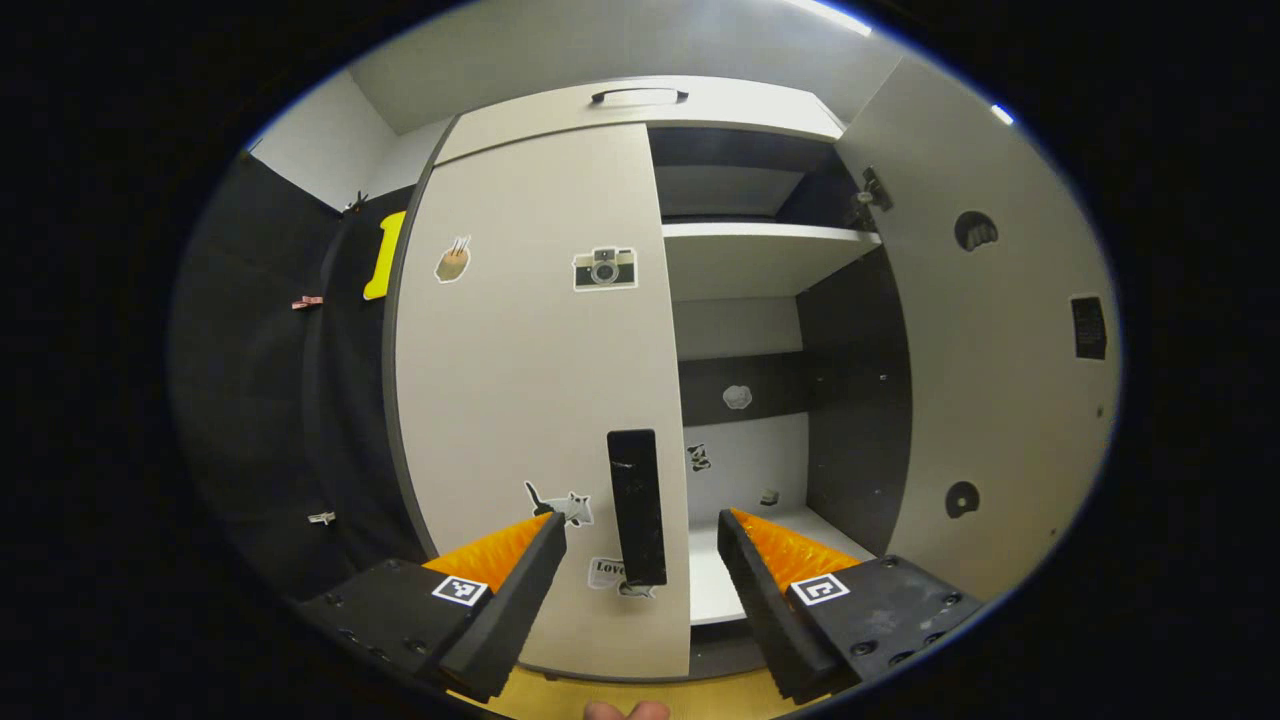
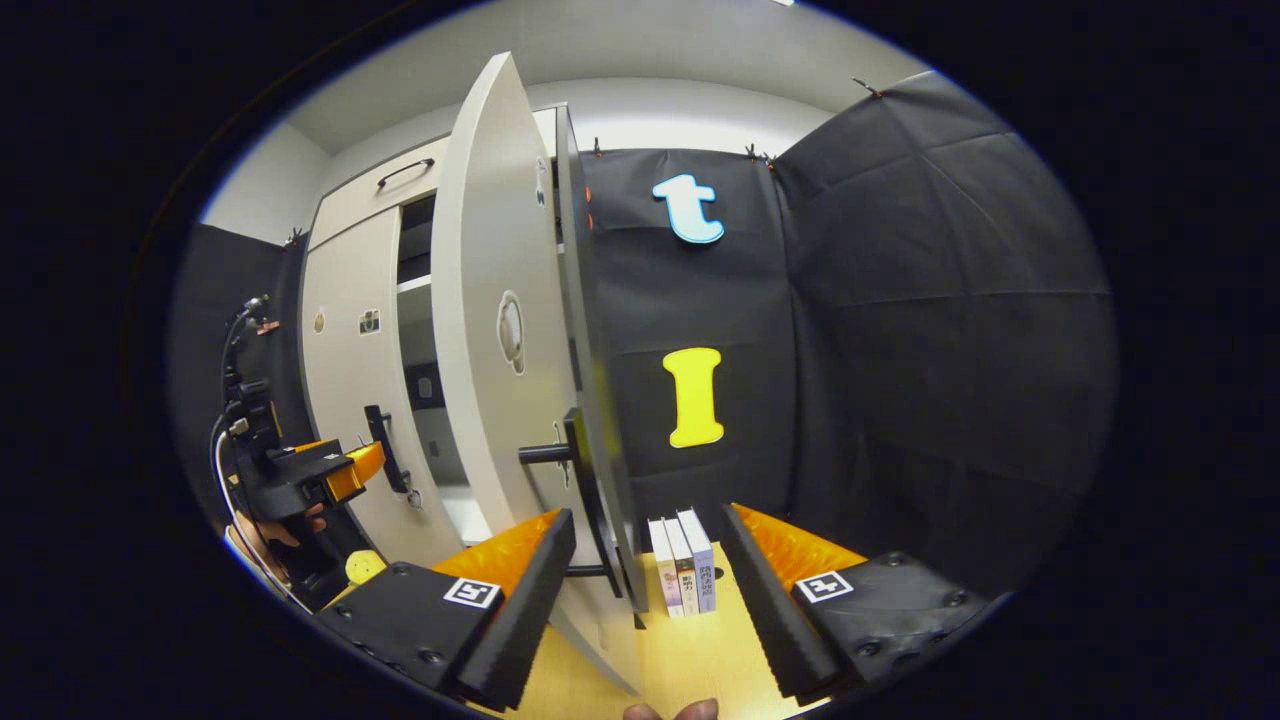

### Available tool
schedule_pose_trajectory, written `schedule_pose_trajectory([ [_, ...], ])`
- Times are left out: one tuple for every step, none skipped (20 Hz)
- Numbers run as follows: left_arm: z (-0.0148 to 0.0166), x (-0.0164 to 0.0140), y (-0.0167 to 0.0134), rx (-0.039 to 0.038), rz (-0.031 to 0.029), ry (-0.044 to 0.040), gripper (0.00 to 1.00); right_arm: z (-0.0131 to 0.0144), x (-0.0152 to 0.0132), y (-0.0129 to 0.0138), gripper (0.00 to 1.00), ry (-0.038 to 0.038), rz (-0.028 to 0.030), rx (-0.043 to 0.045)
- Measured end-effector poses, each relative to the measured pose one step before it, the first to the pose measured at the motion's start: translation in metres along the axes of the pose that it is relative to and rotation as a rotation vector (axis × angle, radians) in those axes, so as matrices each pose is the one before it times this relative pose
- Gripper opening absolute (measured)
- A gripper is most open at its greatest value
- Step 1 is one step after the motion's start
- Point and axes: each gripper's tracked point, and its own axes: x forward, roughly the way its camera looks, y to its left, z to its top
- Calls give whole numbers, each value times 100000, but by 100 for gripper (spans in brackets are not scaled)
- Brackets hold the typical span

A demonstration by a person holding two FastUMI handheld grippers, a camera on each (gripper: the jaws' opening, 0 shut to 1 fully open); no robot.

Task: Open the right door of the double-door shoe cabinet with the right hand, and open the left door with the left hand.

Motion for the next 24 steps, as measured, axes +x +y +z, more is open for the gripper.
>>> schedule_pose_trajectory([
  [-294, 804, 98, -360, 258, 252, 94, -21, 89, -166, 92, -189, -832, 1699],
  [-378, 851, 82, -211, -70, 558, 94, 72, -32, -103, 90, -563, -553, 1944],
  [-344, 739, -14, 66, -291, 653, 94, 211, -151, -43, 88, -1119, -394, 1982],
  [-350, 664, 103, 442, 351, 461, 94, 127, 95, -27, 88, -697, -148, 1259],
  [-160, 653, 165, 692, 779, -182, 94, 42, 71, -31, 88, -221, -146, 480],
  [-157, 611, 182, 809, 1182, -485, 92, 73, -6, -239, 88, -606, -564, -497],
  [22, 634, 137, 1064, 856, -632, 87, 111, 44, -418, 89, -662, -796, -1505],
  [-94, 536, 91, 1167, 503, -355, 80, 73, 31, -371, 88, -526, -732, -2096],
  [-20, 557, 65, 866, 274, 90, 76, 29, -77, -478, 88, -441, -558, -2304],
  [-161, 369, -45, 542, 62, 459, 68, 99, -69, -281, 88, -457, -110, -2112],
  [-66, 243, -290, -325, -1370, 635, 60, 120, 29, -377, 88, -604, -878, -2047],
  [205, -47, -195, -1714, -579, -1376, 53, 219, -1, -435, 88, -1039, -594, -1636],
  [-62, 9, -193, -1961, -522, -206, 42, 256, 2, -31, 89, -1620, 82, -1070],
  [40, -70, 48, -1813, 201, -782, 40, 152, 120, -74, 90, -446, -216, -512],
  [-59, 4, -29, -3356, -138, -78, 39, -45, -106, 155, 90, 411, 772, 98],
  [-213, 78, 24, -3007, -739, 428, 37, 51, -135, 289, 92, 171, 927, -344],
  [-509, 11, -23, -2424, -556, 2734, 36, 181, -182, -180, 92, -227, -767, -1453],
  [-245, -257, -2, -633, -94, 2013, 36, 301, -178, -509, 92, -1093, -1621, -1929],
  [76, -11, -73, 1936, -319, 2033, 36, 567, -115, -320, 92, -1692, -1035, -1036],
  [-78, 64, 83, 1538, 168, 1407, 34, 551, -103, -5, 93, -1525, -146, 272],
  [109, -76, 39, -574, 49, 270, 32, 357, -193, 138, 94, -760, -399, 660],
  [-108, -76, -49, -1578, -802, 129, 27, 145, -219, 3, 95, 73, -578, 747],
  [36, -176, -33, -1435, -1068, 220, 26, -89, -401, -208, 96, 1165, -917, 633],
  [-101, -98, 114, -302, -660, 453, 24, -144, -201, -130, 96, 1407, -819, 443],
])
